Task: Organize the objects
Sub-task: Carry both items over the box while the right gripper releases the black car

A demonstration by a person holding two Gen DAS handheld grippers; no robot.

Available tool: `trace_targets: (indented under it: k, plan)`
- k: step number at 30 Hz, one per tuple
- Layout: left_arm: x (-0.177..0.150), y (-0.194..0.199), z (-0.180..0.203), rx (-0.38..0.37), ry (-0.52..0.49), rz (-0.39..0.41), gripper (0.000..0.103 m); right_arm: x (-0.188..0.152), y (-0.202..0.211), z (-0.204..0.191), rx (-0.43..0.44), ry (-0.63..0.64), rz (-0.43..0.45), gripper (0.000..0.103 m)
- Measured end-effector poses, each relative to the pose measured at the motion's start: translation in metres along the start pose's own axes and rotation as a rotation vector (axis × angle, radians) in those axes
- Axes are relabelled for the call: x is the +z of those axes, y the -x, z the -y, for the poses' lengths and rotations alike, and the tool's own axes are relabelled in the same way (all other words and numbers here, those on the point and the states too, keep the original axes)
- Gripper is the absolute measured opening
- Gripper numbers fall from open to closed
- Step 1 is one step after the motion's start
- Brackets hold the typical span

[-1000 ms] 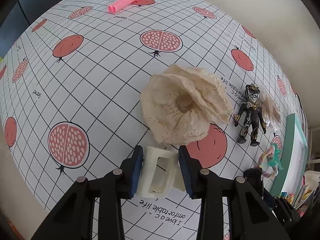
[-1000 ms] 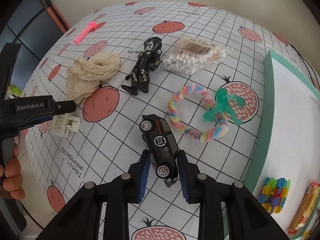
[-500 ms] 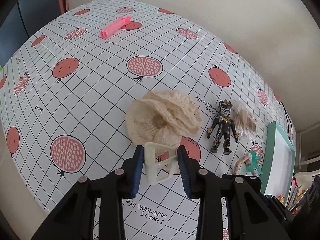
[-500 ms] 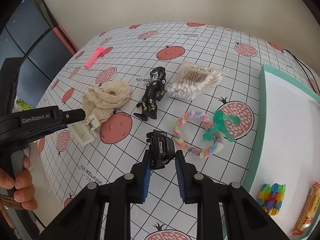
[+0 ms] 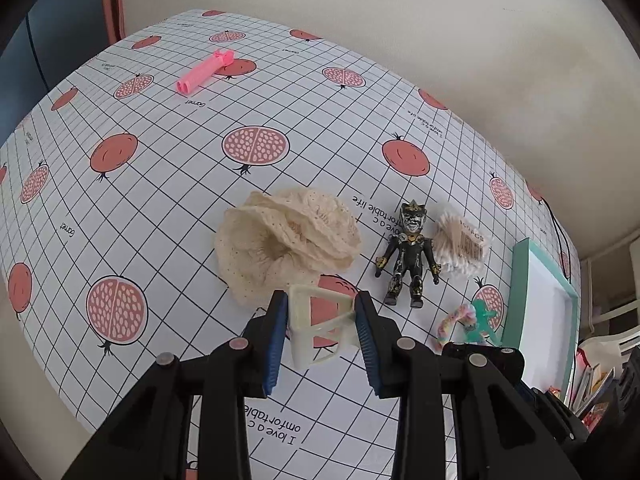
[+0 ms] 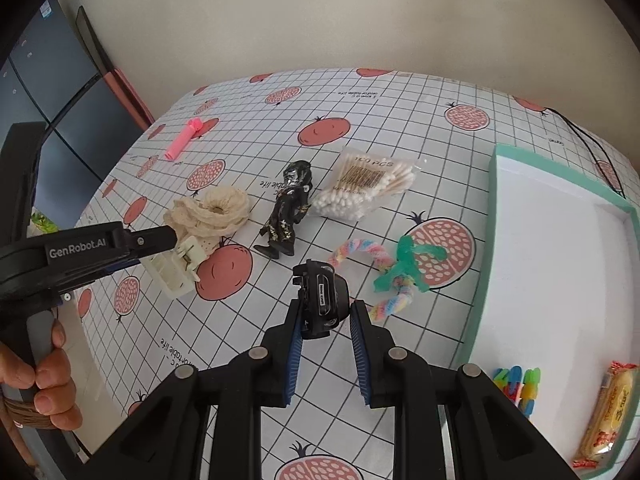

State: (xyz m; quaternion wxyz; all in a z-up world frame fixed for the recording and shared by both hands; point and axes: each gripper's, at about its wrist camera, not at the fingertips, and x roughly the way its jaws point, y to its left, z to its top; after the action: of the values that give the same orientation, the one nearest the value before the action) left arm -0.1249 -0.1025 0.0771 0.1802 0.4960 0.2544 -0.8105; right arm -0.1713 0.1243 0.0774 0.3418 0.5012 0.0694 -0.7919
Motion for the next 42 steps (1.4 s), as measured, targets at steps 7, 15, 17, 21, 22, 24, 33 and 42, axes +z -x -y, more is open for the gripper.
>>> trace_targets:
  k: [7,15,17,21,22,24,33,42]
  plan:
    - [-0.008,0.006,0.029,-0.038,-0.047,0.017,0.035,-0.006,0.025,0.044,-0.063,-0.100,0.050,0.025]
    - [-0.024,0.015,0.073,-0.073,-0.141,0.050,0.035,-0.025,0.056,0.108,-0.150,-0.223,0.093,0.025]
    - [-0.028,0.015,0.084,-0.090,-0.156,0.050,0.035,-0.031,0.064,0.123,-0.172,-0.252,0.100,0.025]
    - [-0.038,0.013,0.108,-0.132,-0.185,0.048,0.035,-0.044,0.075,0.152,-0.211,-0.301,0.103,0.025]
    - [-0.041,0.012,0.115,-0.144,-0.196,0.047,0.035,-0.047,0.077,0.158,-0.222,-0.313,0.102,0.025]
    - [-0.048,0.011,0.128,-0.163,-0.222,0.044,0.036,-0.053,0.082,0.170,-0.236,-0.340,0.100,0.025]
    - [-0.079,0.007,0.183,-0.241,-0.354,0.040,0.036,-0.069,0.093,0.200,-0.271,-0.408,0.115,0.025]
    - [-0.100,0.004,0.217,-0.315,-0.443,0.031,0.036,-0.069,0.077,0.194,-0.262,-0.362,0.051,0.025]
